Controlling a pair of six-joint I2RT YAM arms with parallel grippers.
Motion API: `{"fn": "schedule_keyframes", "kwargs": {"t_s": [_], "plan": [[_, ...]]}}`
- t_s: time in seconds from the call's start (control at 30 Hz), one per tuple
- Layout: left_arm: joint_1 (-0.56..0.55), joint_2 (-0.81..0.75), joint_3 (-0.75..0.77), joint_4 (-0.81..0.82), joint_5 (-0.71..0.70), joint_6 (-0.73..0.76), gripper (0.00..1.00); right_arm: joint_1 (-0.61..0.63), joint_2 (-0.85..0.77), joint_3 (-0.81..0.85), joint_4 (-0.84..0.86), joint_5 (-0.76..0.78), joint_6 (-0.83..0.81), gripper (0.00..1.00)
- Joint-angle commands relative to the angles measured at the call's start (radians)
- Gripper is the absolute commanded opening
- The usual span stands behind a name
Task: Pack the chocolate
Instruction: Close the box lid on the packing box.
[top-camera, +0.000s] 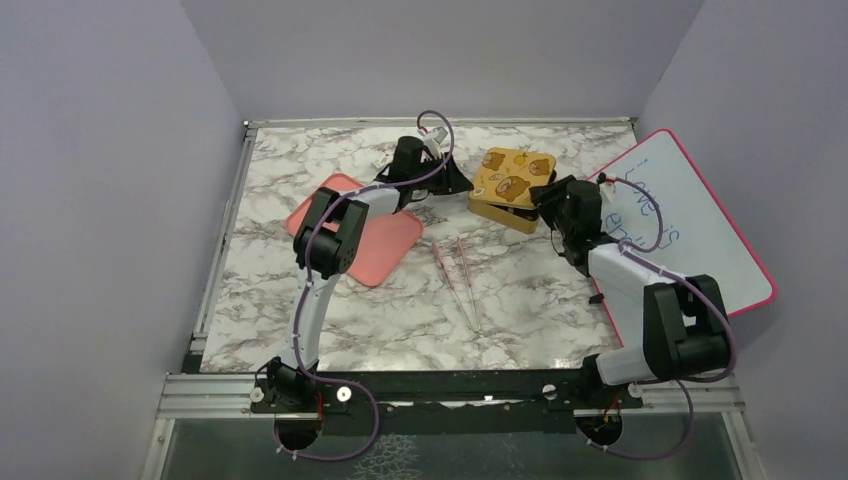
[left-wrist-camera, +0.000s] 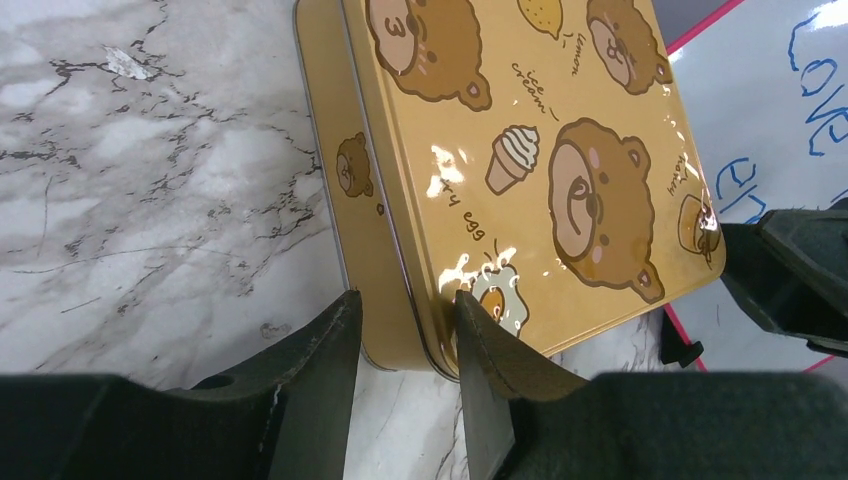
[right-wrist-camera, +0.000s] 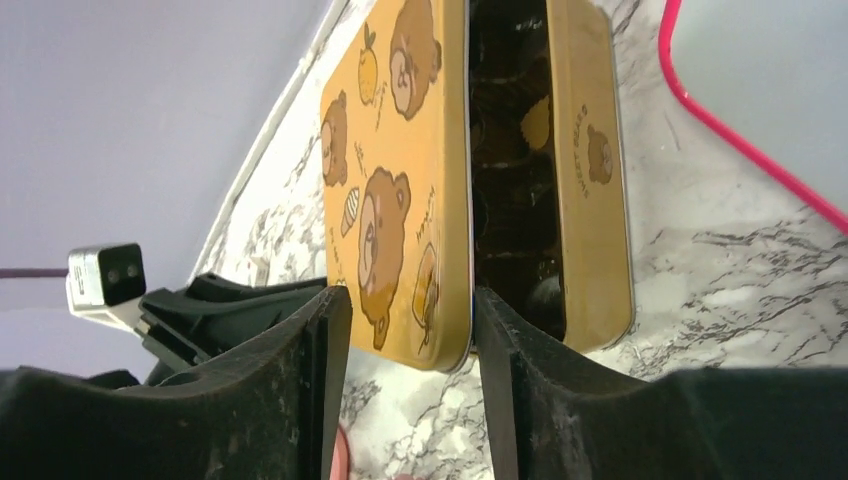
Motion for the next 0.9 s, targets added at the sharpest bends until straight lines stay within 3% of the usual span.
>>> {"fn": "schedule_keyframes", "kwargs": {"t_s": [0.0,0.13,0.3,0.5,0.63,0.87], "plan": [[-0.009,0.024,0.027,0.020,0.024,0.013,0.40,-0.005,-0.030,0.123,-0.276,0.153,0.003,0.56],[-0.012,0.028,0.031,0.021,0.029,0.012,0.39,-0.005,-0.023,0.198,-0.444,0.226,-0.012,0.63],[-0.018,0.024,0.036,0.020,0.034,0.012,0.39,-0.005,-0.038,0.211,-0.447,0.251,-0.087,0.72],[-0.018,0.021,0.046,0.022,0.033,0.008,0.40,-0.005,0.040,0.292,-0.432,0.237,-0.255,0.72],[-0.018,0.022,0.062,0.022,0.031,0.000,0.47,-0.005,0.138,0.363,-0.449,0.222,-0.318,0.72],[-0.018,0.034,0.088,0.021,0.017,0.002,0.51,-0.005,0.251,0.421,-0.451,0.200,-0.359,0.63]]}}
